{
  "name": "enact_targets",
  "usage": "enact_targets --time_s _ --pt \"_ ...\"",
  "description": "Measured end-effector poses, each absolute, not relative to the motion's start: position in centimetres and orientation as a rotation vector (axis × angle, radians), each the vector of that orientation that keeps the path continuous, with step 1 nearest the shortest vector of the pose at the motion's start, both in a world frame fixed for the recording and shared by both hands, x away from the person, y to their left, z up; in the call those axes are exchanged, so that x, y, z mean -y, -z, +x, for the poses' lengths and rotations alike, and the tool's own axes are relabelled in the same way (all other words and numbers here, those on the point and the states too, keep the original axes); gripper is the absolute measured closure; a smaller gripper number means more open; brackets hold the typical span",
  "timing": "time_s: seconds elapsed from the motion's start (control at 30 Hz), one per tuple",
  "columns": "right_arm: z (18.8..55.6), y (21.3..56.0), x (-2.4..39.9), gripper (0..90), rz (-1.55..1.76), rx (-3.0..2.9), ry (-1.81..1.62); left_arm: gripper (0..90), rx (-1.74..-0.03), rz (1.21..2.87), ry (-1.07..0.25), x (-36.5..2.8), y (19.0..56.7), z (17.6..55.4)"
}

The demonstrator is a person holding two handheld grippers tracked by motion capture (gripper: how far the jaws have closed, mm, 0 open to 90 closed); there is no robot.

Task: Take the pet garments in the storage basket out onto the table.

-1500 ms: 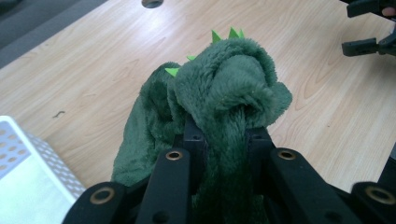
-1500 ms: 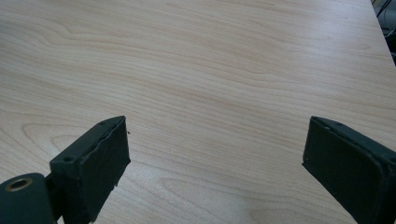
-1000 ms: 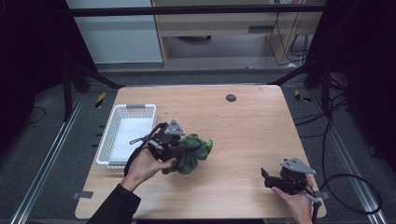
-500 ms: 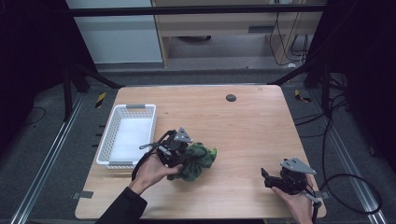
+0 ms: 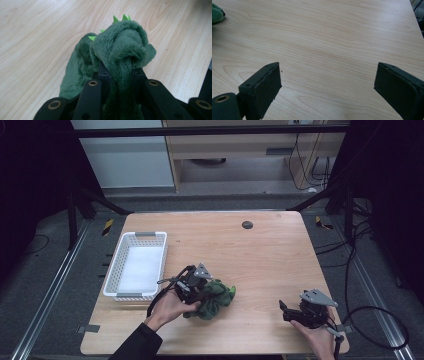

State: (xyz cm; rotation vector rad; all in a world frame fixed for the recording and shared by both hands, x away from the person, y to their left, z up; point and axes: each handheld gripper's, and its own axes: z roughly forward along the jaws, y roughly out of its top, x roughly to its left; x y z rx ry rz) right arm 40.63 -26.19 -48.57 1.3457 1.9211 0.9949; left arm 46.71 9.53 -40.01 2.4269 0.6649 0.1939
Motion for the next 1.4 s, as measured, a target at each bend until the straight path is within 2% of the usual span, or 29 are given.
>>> enact_targets --time_s 0.5,0.67,1.07,1.4 --pt "40.6 48.6 26.2 6.9 1.35 -1.925 -0.996 72.7 -0.652 2.437 -0.149 -8.4 42.2 46.7" --pt "40.7 48.7 26.2 6.9 1.343 -1.929 -0.991 65.7 -0.654 2.439 -0.145 -8.3 42.5 46.7" --pt "40.7 48.7 26.2 6.9 1.348 -1.932 -0.992 36.1 -0.64 2.436 -0.172 -8.3 42.9 46.6" --pt "40.7 48.7 26.2 6.8 1.348 -1.933 -0.99 26.2 -0.631 2.398 -0.189 -9.0 42.5 46.4"
